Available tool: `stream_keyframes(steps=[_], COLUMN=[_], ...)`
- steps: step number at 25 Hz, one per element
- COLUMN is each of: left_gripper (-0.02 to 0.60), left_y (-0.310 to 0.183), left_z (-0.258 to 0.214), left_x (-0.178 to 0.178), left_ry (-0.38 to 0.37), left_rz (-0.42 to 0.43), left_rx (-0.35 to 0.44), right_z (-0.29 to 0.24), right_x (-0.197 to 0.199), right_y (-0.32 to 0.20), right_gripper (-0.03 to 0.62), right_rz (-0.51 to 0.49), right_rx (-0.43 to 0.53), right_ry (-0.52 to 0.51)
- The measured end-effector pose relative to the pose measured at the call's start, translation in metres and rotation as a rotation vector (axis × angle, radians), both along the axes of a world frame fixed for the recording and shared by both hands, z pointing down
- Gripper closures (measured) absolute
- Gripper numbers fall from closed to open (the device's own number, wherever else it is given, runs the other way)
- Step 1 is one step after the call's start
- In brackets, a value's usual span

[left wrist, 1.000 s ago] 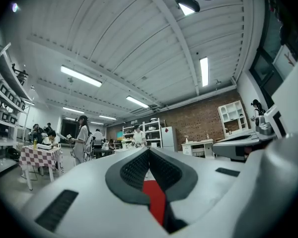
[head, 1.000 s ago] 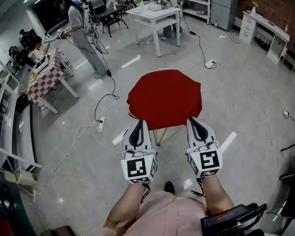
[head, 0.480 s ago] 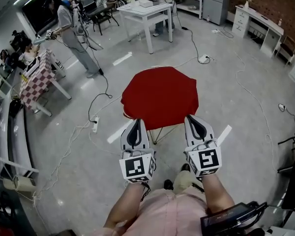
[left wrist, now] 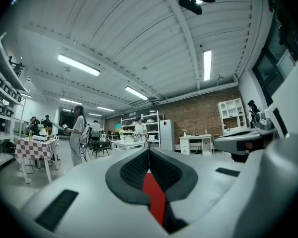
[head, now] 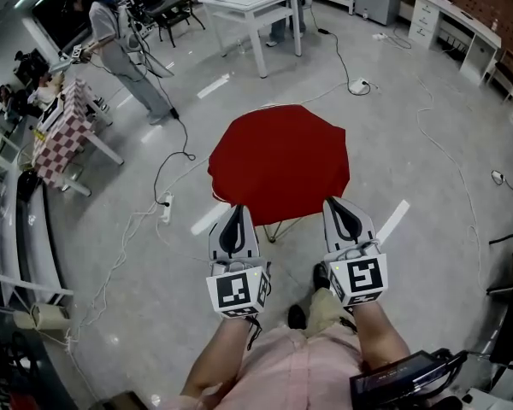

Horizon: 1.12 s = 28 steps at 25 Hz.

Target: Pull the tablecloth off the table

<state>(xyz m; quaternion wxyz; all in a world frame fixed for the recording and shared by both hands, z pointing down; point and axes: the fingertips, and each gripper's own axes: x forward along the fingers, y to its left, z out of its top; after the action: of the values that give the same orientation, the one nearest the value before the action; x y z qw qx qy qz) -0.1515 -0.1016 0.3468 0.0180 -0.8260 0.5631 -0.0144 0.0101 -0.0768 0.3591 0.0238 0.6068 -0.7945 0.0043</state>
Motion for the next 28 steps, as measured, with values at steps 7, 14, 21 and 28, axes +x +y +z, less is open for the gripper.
stream_keyframes(steps=[7, 14, 21, 28], left_gripper=[0.556, 0.555, 0.555, 0.555], left_y=[-0.044, -0.119, -0.139, -0.192], left_z=[0.033, 0.042, 0.012, -0.013], left_x=[0.018, 0.062, 0.051, 0.094], left_ry=[-0.023, -0.048, -0.064, -0.067], left_rz=[-0.012, -0.038, -0.070, -0.112], left_rx=[-0.072, -0.089, -0.046, 0.039], right_z=[0.035, 0.049, 0.023, -0.003], right_x=[0.021, 0.066, 0.058, 0.103], right_y=[-0.049, -0.131, -0.156, -0.225], right_gripper=[0.574, 0.574, 0.574, 0.574], right_rz=[-0.012, -0.036, -0.068, -0.108], right_rx=[-0.071, -0.092, -0.051, 0.032], right_ry=[-0.032, -0.056, -0.067, -0.071])
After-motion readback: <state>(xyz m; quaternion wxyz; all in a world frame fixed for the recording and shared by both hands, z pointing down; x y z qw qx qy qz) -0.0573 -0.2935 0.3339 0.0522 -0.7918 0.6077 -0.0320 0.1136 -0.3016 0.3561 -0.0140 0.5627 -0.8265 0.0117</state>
